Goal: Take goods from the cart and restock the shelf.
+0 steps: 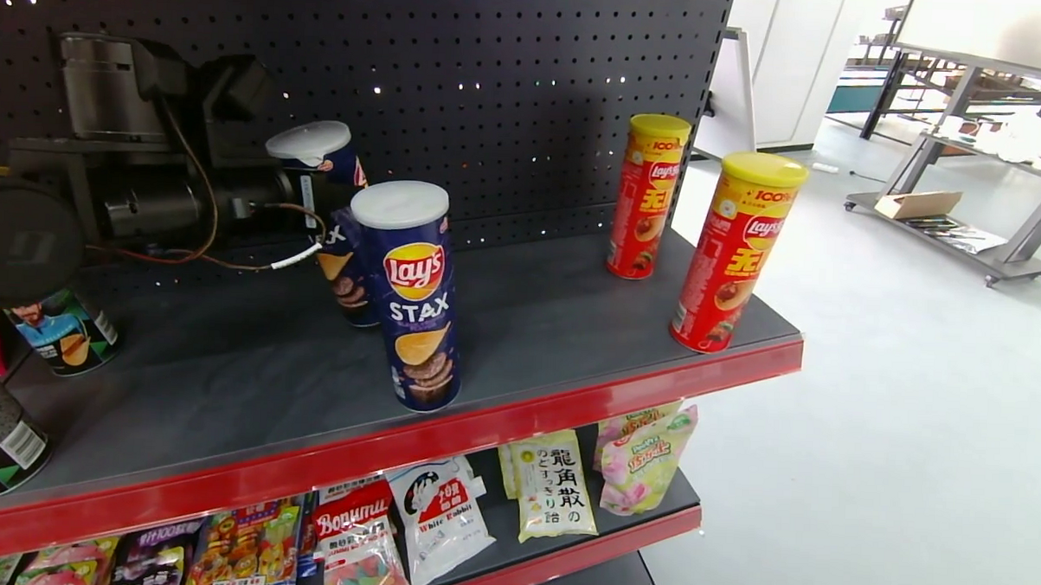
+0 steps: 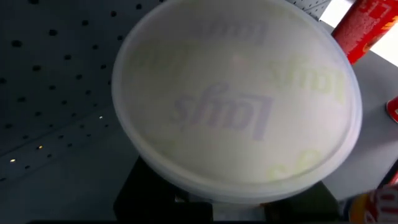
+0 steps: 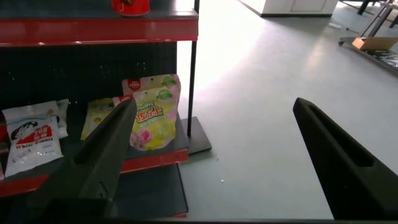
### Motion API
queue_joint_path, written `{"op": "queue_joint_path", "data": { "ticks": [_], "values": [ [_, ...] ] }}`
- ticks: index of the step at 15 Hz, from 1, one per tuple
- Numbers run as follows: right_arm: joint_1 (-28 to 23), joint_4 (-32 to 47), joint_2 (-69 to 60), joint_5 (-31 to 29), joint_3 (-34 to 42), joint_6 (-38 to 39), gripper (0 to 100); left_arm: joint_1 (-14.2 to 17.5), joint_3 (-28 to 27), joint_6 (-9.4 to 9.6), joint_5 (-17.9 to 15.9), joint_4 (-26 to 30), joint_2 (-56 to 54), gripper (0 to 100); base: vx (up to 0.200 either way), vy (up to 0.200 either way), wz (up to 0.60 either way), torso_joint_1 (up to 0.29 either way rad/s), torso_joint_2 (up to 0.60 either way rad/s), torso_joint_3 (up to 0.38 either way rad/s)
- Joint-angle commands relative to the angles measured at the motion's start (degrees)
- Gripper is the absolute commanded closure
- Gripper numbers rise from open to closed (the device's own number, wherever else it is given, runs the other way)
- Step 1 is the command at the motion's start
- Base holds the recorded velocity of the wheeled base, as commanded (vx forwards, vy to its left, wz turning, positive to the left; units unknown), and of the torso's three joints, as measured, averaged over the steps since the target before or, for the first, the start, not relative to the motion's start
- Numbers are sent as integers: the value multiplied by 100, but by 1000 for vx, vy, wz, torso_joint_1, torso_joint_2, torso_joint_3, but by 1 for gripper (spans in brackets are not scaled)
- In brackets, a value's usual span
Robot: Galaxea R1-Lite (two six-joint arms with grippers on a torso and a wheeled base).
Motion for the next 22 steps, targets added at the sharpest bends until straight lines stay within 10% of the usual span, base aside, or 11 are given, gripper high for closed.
{"op": "queue_joint_path", "data": {
  "ticks": [1, 22],
  "values": [
    [1, -3, -2, 2, 1, -15, 0, -37, -170, -3, -1, -1, 262, 100, 0, 0, 0, 0, 0, 0],
    [1, -3, -2, 2, 1, -15, 0, -98, -697, 49, -186, -388, 912, 100, 0, 0, 0, 0, 0, 0]
  ]
}}
